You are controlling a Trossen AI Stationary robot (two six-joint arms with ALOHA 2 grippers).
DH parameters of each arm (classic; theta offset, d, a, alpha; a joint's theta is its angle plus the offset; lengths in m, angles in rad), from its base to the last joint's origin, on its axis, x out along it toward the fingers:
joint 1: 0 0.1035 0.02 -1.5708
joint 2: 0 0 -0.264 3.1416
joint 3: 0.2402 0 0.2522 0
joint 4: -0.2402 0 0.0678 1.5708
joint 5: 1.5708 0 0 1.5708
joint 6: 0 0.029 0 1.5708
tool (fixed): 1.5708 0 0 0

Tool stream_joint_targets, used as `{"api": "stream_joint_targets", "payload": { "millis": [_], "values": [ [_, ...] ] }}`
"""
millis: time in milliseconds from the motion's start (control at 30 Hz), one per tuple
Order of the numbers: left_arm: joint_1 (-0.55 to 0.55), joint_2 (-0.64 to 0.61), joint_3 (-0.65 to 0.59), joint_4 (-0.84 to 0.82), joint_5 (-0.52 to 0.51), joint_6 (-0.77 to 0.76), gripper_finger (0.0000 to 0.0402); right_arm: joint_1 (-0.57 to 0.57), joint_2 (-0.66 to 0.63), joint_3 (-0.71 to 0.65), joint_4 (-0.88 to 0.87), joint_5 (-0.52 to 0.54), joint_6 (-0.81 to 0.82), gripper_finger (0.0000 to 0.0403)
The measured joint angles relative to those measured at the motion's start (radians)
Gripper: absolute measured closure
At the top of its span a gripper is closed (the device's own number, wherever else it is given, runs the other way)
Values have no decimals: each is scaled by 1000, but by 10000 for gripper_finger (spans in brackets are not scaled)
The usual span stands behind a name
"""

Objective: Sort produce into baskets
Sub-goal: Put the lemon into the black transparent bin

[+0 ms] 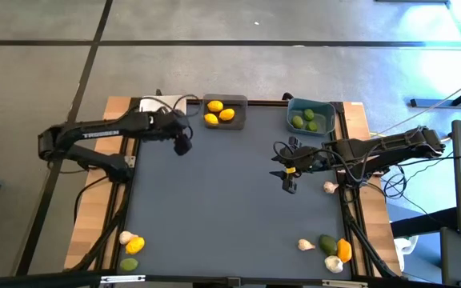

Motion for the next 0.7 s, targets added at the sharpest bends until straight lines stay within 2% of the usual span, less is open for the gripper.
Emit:
{"api": "stream_joint_targets", "payload": {
  "millis": [167,367,700],
  "values": [
    [-130,-49,1,-92,111,-87,139,0,0,0,-1,0,0,171],
    [-302,-54,1,-179,192,-211,139,0,0,0,-1,0,0,171],
    [-563,-54,1,-179,224,-427,139,0,0,0,-2,0,0,171]
  ]
}}
